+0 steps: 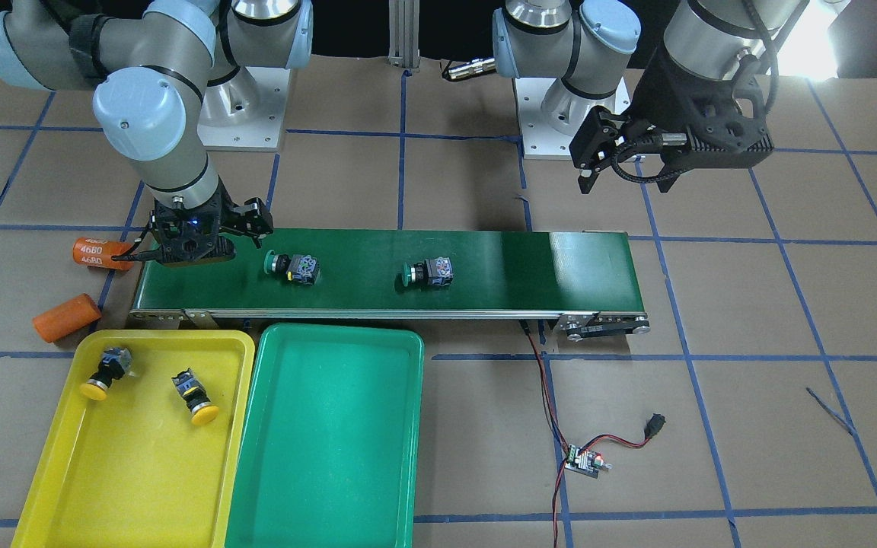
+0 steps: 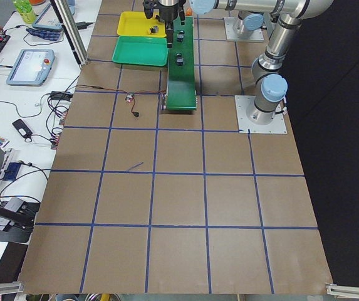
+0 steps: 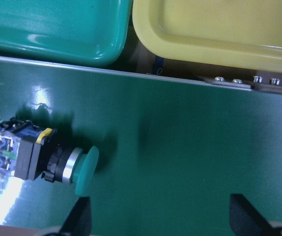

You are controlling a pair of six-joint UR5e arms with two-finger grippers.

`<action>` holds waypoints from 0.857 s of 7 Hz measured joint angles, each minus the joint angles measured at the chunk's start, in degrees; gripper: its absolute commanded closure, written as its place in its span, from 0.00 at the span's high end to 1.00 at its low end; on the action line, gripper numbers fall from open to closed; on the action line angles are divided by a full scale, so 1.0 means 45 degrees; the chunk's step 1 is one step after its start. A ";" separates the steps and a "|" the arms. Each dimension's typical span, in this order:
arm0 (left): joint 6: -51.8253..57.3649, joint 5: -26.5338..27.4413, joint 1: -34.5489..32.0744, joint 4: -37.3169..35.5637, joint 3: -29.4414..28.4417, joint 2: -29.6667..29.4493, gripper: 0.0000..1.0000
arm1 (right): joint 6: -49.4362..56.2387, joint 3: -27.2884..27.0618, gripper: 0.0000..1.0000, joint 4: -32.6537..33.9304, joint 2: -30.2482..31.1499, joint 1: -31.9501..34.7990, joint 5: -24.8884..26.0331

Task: Sort buttons by color to trays
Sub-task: 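Move the right gripper down to a green-capped button on the belt, then grasp the green-capped button with the right gripper and lift it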

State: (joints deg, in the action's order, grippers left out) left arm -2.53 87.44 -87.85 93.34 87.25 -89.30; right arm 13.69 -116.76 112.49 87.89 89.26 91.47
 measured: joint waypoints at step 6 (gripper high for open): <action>-0.0003 -0.0003 -0.0009 0.0000 0.0013 0.0000 1.00 | 1.1516 -0.0331 0.98 -0.0578 0.0343 0.0046 -0.0086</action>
State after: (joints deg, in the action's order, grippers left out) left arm -2.55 87.43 -87.89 93.34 87.30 -89.30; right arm 65.51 -118.26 109.89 89.44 89.47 91.09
